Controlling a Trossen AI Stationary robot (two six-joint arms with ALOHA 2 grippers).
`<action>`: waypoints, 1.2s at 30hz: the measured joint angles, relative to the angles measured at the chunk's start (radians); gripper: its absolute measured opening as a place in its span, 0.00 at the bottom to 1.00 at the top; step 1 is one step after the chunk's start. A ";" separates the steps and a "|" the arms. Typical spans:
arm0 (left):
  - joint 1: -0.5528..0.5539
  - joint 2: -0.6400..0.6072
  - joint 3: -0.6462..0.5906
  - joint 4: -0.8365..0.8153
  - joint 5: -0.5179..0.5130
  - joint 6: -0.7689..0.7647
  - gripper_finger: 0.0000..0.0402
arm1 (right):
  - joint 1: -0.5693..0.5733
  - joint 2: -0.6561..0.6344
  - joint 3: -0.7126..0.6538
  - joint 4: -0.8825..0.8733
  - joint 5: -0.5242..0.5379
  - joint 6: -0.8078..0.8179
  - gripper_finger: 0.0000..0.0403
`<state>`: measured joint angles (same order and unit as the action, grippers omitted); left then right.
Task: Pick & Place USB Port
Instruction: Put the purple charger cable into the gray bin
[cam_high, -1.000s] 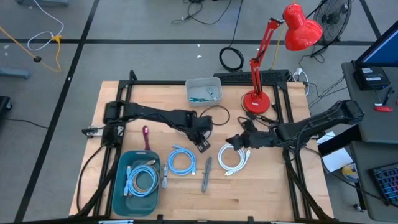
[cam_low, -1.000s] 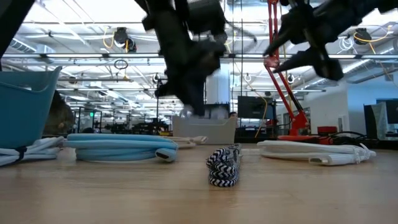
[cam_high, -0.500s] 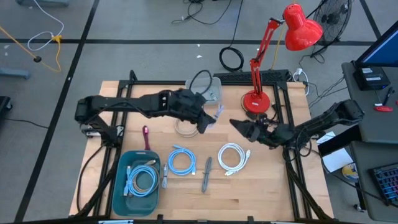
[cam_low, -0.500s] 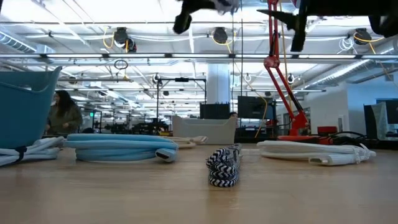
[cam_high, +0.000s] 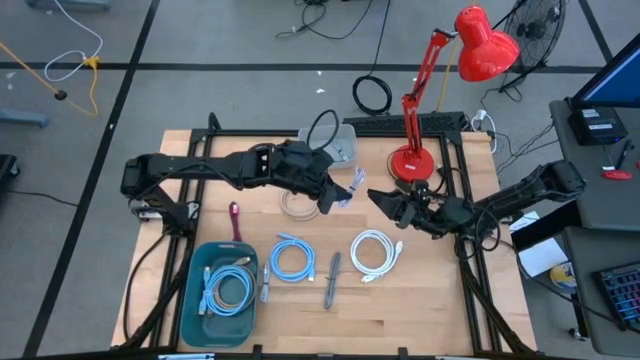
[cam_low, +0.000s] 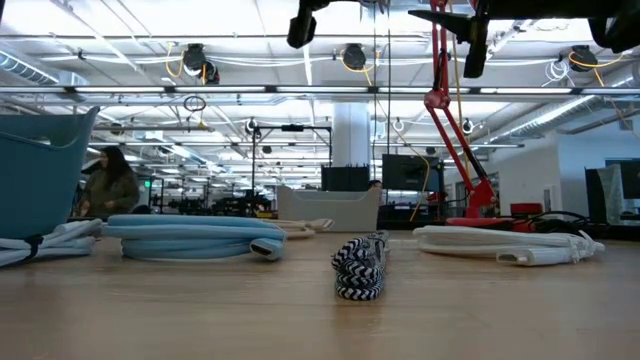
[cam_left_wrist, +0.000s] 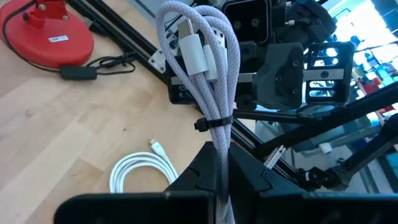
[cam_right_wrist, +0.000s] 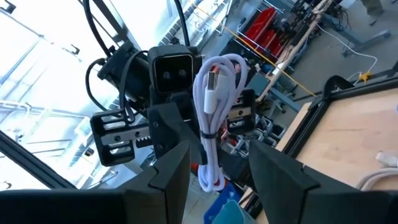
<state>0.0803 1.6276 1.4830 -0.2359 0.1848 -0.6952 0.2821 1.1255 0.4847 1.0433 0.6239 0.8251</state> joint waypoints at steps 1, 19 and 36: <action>0.000 0.000 0.000 0.001 0.000 0.000 0.03 | 0.000 0.000 0.000 0.000 0.000 0.001 0.39; 0.004 0.000 0.000 0.010 0.012 -0.003 0.03 | -0.055 0.079 0.144 -0.121 -0.121 -0.024 0.39; -0.003 0.001 0.000 -0.002 0.054 0.005 0.03 | -0.080 0.121 0.177 -0.113 -0.126 -0.024 0.39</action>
<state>0.0776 1.6287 1.4826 -0.2380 0.2383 -0.6907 0.2024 1.2461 0.6617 0.9300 0.4978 0.8009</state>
